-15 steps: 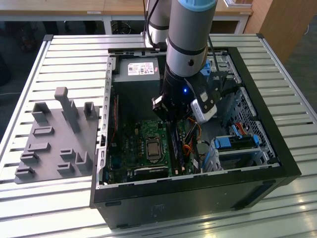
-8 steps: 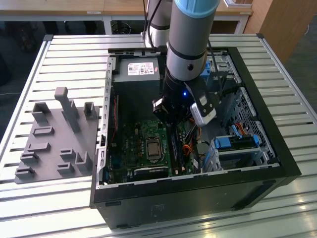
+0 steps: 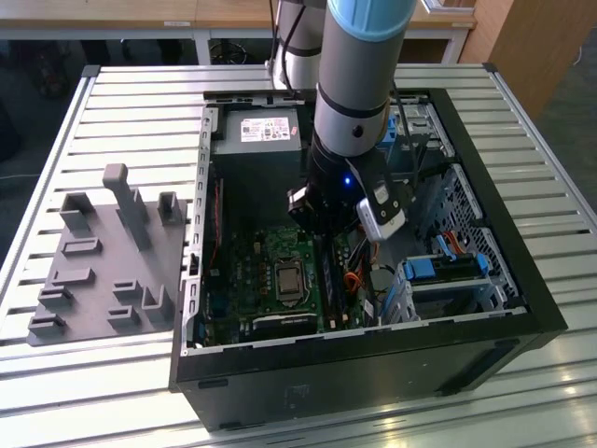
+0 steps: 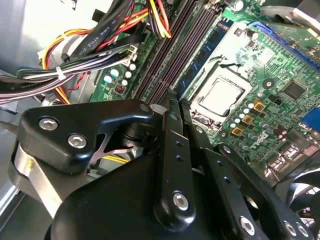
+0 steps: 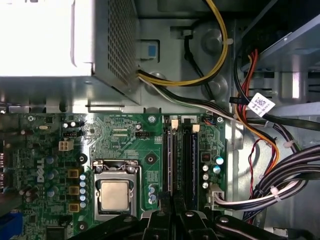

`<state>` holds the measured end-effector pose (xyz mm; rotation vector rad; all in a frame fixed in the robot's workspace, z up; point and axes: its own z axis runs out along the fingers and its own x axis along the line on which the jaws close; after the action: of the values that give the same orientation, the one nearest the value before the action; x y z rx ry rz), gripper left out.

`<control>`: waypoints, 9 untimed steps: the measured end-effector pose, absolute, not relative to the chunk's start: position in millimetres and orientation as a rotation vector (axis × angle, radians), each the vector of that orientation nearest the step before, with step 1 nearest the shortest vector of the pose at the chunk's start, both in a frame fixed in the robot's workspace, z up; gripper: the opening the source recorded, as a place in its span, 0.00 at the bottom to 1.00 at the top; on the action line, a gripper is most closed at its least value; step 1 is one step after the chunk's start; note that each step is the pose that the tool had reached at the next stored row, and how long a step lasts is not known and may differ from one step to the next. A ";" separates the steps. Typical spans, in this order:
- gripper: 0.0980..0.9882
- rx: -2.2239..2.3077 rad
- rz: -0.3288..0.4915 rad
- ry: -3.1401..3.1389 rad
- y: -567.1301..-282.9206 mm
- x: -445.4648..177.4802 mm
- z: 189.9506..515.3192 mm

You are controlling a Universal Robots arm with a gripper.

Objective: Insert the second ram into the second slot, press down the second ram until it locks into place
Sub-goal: 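Press down the second ram until it locks into place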

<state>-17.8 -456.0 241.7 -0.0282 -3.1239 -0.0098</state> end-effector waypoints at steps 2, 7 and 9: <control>0.04 -0.028 -0.009 -3.120 -456.1 -16.4 240.9; 0.04 -0.028 -0.013 -3.108 -456.4 -12.4 238.9; 0.04 -0.028 -0.016 -3.104 -456.5 -11.8 237.3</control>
<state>-11.8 -456.5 237.3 -0.0280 -3.1038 -0.0160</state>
